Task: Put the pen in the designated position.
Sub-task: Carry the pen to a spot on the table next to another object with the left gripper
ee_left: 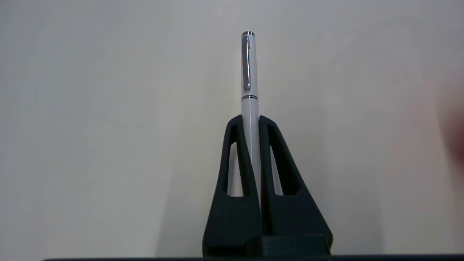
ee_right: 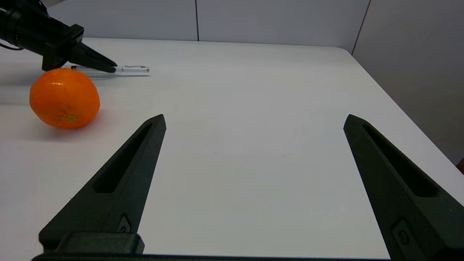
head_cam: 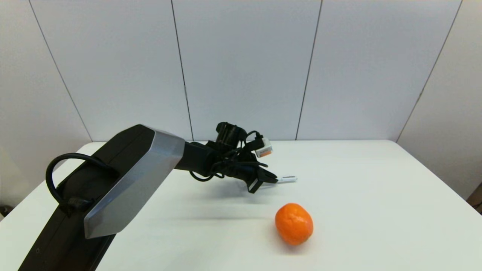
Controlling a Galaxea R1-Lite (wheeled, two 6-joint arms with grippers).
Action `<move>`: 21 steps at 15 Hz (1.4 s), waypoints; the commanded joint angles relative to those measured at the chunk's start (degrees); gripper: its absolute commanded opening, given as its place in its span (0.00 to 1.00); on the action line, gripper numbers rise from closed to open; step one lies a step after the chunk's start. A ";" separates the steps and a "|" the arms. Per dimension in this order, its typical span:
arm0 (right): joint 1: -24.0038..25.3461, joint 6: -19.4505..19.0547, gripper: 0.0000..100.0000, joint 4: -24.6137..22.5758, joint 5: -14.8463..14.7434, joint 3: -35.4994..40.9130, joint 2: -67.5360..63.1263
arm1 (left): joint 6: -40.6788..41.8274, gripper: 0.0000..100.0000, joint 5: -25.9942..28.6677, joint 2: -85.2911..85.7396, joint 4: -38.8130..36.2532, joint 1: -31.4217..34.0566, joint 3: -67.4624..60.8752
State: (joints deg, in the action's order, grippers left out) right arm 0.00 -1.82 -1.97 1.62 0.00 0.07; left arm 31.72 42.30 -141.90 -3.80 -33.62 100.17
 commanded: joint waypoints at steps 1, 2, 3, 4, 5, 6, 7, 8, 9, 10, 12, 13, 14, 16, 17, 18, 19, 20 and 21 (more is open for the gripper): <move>0.00 -0.03 1.00 -0.05 0.05 0.79 -0.07 | 0.01 0.00 0.24 -0.22 -0.06 -0.83 0.03; 0.00 -0.03 1.00 -0.05 0.05 0.79 -0.07 | 0.01 0.00 0.15 -0.22 -0.06 -0.83 0.03; 0.00 -0.03 1.00 -0.05 0.05 0.79 -0.07 | 0.01 0.00 0.06 -0.22 -0.06 -0.74 0.03; 0.00 -0.03 1.00 -0.05 0.05 0.79 -0.07 | 0.01 0.00 0.06 -0.22 -0.06 -0.74 0.03; 0.00 -0.03 1.00 -0.05 0.05 0.79 -0.07 | 0.01 0.00 0.15 -0.22 0.02 -0.74 0.03; 0.00 -0.03 1.00 -0.05 0.05 0.79 -0.07 | 0.01 0.00 0.15 -0.22 0.02 -0.74 0.03; 0.00 -0.03 1.00 -0.05 0.05 0.79 -0.07 | 0.01 0.00 0.15 -0.31 0.02 -0.74 -0.06; 0.00 -0.03 1.00 -0.05 0.05 0.79 -0.07 | 0.01 0.00 0.15 -0.48 0.02 -0.74 -0.06; 0.00 -0.03 1.00 -0.05 0.05 0.79 -0.07 | 0.01 0.00 0.15 -0.57 -0.06 -0.74 -0.06; 0.00 -0.03 1.00 -0.05 0.05 0.79 -0.07 | 0.10 0.00 0.15 -0.66 -0.06 -0.74 -0.06; 0.00 -0.03 1.00 -0.05 0.05 0.79 -0.07 | 0.10 0.00 0.15 -1.10 -0.06 -0.92 0.03; 0.00 -0.03 1.00 -0.05 0.05 0.79 -0.07 | 0.01 0.00 0.15 -1.28 -0.06 -0.92 0.03; 0.00 -0.03 1.00 -0.05 0.05 0.79 -0.07 | 0.01 0.00 0.15 -1.36 -0.06 -0.92 0.03; 0.00 -0.03 1.00 -0.05 0.05 0.79 -0.07 | -0.08 0.00 0.15 -1.63 -0.06 -0.92 0.11; 0.00 -0.03 1.00 -0.05 0.05 0.79 -0.07 | -0.08 0.00 0.15 -1.71 -0.06 -0.92 0.11; 0.00 -0.03 1.00 -0.05 0.05 0.79 -0.07 | 0.01 0.00 0.15 -2.07 -0.06 -0.92 0.11; 0.00 -0.03 1.00 -0.05 0.05 0.79 -0.07 | -0.08 0.00 0.15 -2.07 -0.06 -1.01 0.20; 0.00 -0.03 1.00 -0.05 0.05 0.79 -0.07 | -0.08 0.00 0.15 -2.07 -0.06 -1.01 0.11; 0.00 -0.03 1.00 -0.05 0.05 0.79 -0.07 | -0.17 1.00 0.15 -2.15 -0.06 -1.01 0.11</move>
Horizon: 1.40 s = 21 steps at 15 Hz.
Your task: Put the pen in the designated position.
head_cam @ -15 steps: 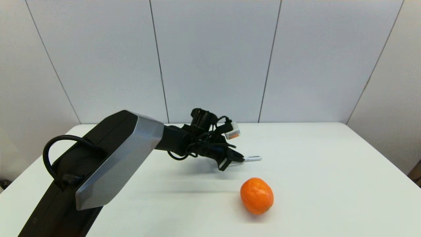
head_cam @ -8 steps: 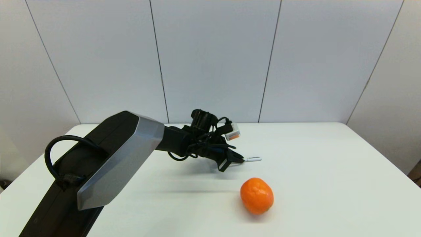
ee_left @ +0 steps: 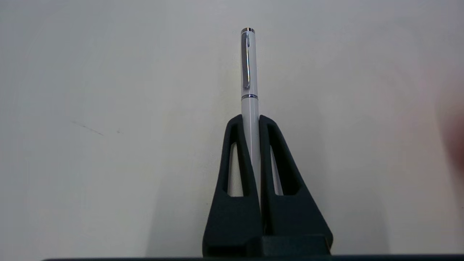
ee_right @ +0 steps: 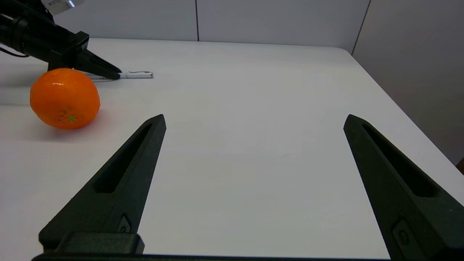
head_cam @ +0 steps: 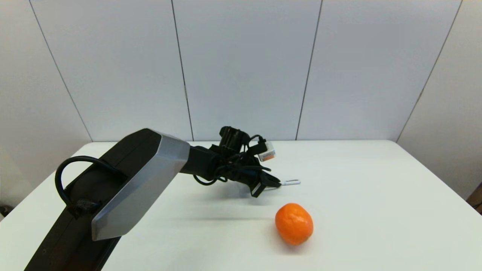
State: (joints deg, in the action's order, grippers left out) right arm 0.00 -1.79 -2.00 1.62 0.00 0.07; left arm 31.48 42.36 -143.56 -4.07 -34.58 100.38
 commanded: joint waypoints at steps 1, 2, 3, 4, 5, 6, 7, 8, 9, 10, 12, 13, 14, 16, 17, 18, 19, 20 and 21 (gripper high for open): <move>0.00 -0.05 1.00 -0.02 0.05 0.79 -0.07 | 0.08 1.00 0.09 -0.50 0.20 -0.04 -0.09; 0.00 -0.05 1.00 -0.02 0.05 0.79 -0.07 | 0.08 1.00 0.09 -0.41 0.20 -0.04 -0.09; 0.00 -0.05 1.00 -0.02 0.05 0.79 -0.07 | 0.08 1.00 0.09 -0.41 0.20 -0.04 -0.09; 0.00 -0.05 1.00 -0.02 0.05 0.79 -0.07 | 0.08 1.00 0.09 -0.41 0.20 0.04 -0.09; 0.00 -0.05 1.00 -0.02 0.05 0.79 -0.07 | 0.08 1.00 0.09 -0.41 0.20 -0.04 -0.09; 0.00 -0.05 1.00 -0.02 0.05 0.79 -0.07 | 0.08 1.00 0.09 -0.32 0.29 -0.04 -0.09; 0.00 -0.05 1.00 -0.02 0.05 0.79 -0.07 | 0.16 1.00 0.00 -0.06 0.47 -0.04 -0.18; 0.00 -0.05 1.00 -0.02 0.05 0.79 -0.07 | 0.16 1.00 -0.17 0.47 0.56 -0.04 -0.18; 0.00 -0.05 1.00 -0.02 0.05 0.79 -0.07 | 0.25 1.00 -0.26 1.26 0.64 0.04 -0.18; 0.00 -0.05 1.00 -0.02 0.05 0.79 -0.07 | 0.25 1.00 -1.05 2.05 0.73 0.04 -0.18; 0.00 -0.05 1.00 -0.02 0.05 0.79 -0.07 | 0.16 1.00 -3.16 4.87 2.67 0.04 -0.27; 0.00 -0.05 1.00 -0.02 0.05 0.79 -0.07 | 0.25 1.00 -3.25 6.45 4.16 -0.04 -0.27; 0.00 -0.05 1.00 -0.02 0.05 0.79 -0.07 | 0.34 1.00 -3.34 7.94 5.04 -0.04 -0.27; 0.00 -0.05 1.00 -0.02 0.05 0.79 -0.07 | 0.34 1.00 -5.10 11.46 5.57 -0.04 -0.62; 0.00 -0.05 1.00 -0.02 0.05 0.79 -0.07 | 0.08 1.00 -7.12 13.30 6.18 -0.48 -0.62; 0.00 -0.05 1.00 -0.02 0.05 0.79 -0.07 | -0.27 1.00 -8.17 15.24 6.80 -0.48 -0.71; 0.00 -0.05 1.00 -0.02 0.05 0.79 -0.07 | -1.33 1.00 -8.88 17.17 7.50 -0.48 -0.89; 0.00 -0.05 1.00 -0.02 0.05 0.79 -0.07 | -2.12 1.00 -10.37 19.28 8.11 -0.40 -0.97; 0.00 -0.05 1.00 -0.02 0.05 0.79 -0.07 | -2.21 1.00 -13.80 22.18 9.26 -0.40 -1.15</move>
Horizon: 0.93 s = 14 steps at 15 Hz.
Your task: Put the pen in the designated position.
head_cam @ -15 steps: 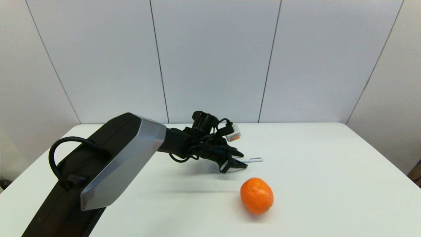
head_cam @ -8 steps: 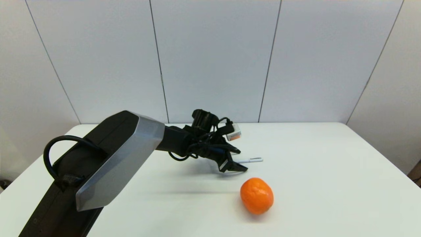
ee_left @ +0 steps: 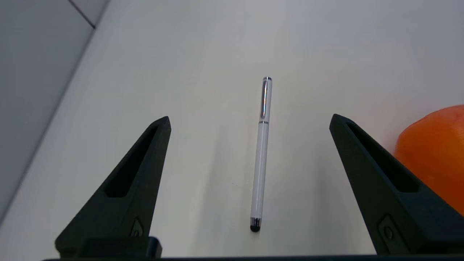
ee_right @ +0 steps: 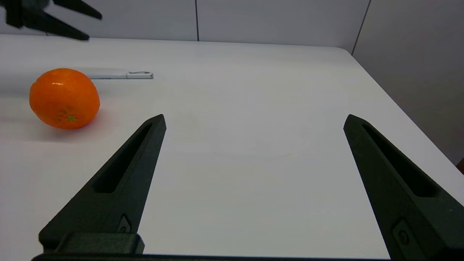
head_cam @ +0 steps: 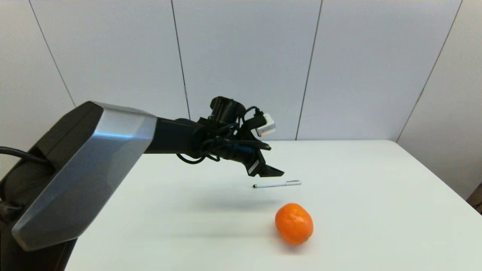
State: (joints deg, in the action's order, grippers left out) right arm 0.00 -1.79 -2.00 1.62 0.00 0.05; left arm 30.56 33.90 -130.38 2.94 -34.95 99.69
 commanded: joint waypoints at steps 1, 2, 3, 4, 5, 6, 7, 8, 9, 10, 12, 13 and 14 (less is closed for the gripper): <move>0.00 -0.05 1.00 -0.02 0.05 0.79 -0.05 | -1.73 1.00 -9.12 11.81 3.48 0.15 -0.55; 0.00 -0.05 1.00 -0.02 0.05 0.79 -0.05 | -3.40 1.00 -12.63 15.51 4.71 0.32 -0.99; 0.00 -0.05 1.00 -0.02 0.05 0.79 -0.05 | -5.07 1.00 -14.74 18.32 5.15 0.59 -1.96; 0.00 -0.05 1.00 -0.02 0.05 0.79 -0.05 | -6.13 1.00 -17.11 21.04 5.15 1.11 -3.01; 0.00 -0.05 1.00 -0.02 0.05 0.79 -0.05 | -6.30 1.00 -19.75 23.77 5.15 1.90 -3.89; 0.00 -0.05 1.00 -0.02 0.05 0.79 -0.05 | -6.22 1.00 -23.71 27.46 5.24 3.31 -5.48; 0.00 -0.05 1.00 -0.02 0.05 0.79 -0.05 | -6.30 1.00 -27.84 30.80 5.24 4.45 -7.94; 0.00 -0.05 1.00 -0.02 0.05 0.79 -0.05 | -6.66 1.00 -31.70 34.58 5.15 6.12 -10.66; 0.00 -0.05 1.00 -0.02 0.05 0.79 -0.05 | -8.24 1.00 -34.61 39.32 5.24 8.06 -14.44; 0.00 -0.05 1.00 -0.02 0.05 0.79 -0.05 | -10.35 1.00 -36.36 44.60 5.24 10.60 -19.10; 0.00 -0.05 1.00 -0.02 0.05 0.79 -0.05 | -13.16 1.00 -37.15 54.09 5.15 16.76 -28.24; 0.00 -0.05 1.00 -0.02 0.05 0.79 -0.05 | -13.60 1.00 -36.89 57.96 5.06 20.89 -31.76; 0.00 -0.05 1.00 -0.02 0.05 0.79 -0.05 | -13.69 1.00 -36.45 62.97 5.06 25.63 -36.41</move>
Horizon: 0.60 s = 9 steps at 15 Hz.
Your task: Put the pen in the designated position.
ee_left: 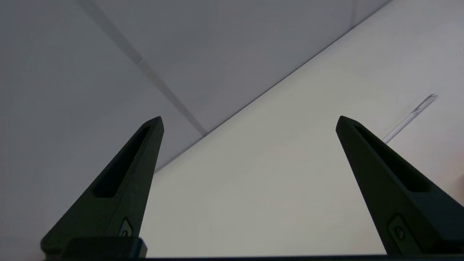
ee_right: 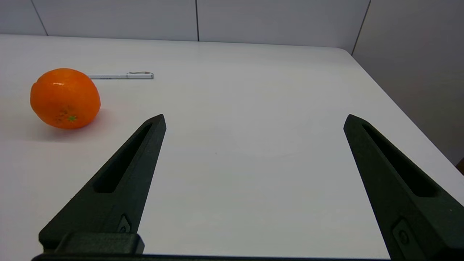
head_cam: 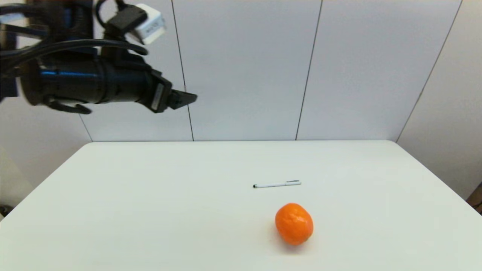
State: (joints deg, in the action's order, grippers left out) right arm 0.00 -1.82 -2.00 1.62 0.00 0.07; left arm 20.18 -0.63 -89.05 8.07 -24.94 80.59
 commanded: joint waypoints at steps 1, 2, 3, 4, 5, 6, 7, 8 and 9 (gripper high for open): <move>0.00 -0.03 1.00 -0.02 0.05 0.79 -0.07 | -3.65 1.00 -0.60 25.16 -0.69 19.58 -21.62; 0.00 -0.03 1.00 -0.02 0.05 0.79 -0.07 | -4.36 1.00 1.69 28.06 -2.18 22.13 -25.48; 0.00 -0.03 1.00 -0.02 0.05 0.79 -0.07 | -5.94 1.00 2.74 30.25 -4.12 23.62 -29.35; 0.00 -0.03 1.00 -0.02 0.05 0.79 -0.07 | -7.61 1.00 2.83 32.27 -5.43 24.33 -32.69; 0.00 -0.03 1.00 -0.02 0.05 0.79 -0.07 | -8.66 1.00 2.83 34.21 -6.58 24.85 -35.59; 0.00 -0.03 1.00 -0.02 0.05 0.79 -0.07 | -8.84 1.00 2.83 36.32 -7.72 25.29 -38.58; 0.00 -0.03 1.00 -0.02 0.05 0.79 -0.07 | -8.93 1.00 2.83 37.64 -9.12 25.38 -40.87; 0.00 -0.03 1.00 -0.02 0.05 0.79 -0.07 | -9.19 1.00 2.83 38.95 -10.79 25.38 -43.33; 0.00 -0.03 1.00 -0.02 0.05 0.79 -0.07 | -9.72 1.00 2.83 40.54 -12.03 25.38 -45.96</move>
State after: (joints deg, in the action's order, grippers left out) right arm 0.00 -1.79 -1.97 1.62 0.00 0.05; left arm 11.22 2.19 -54.41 -1.26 -0.18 40.46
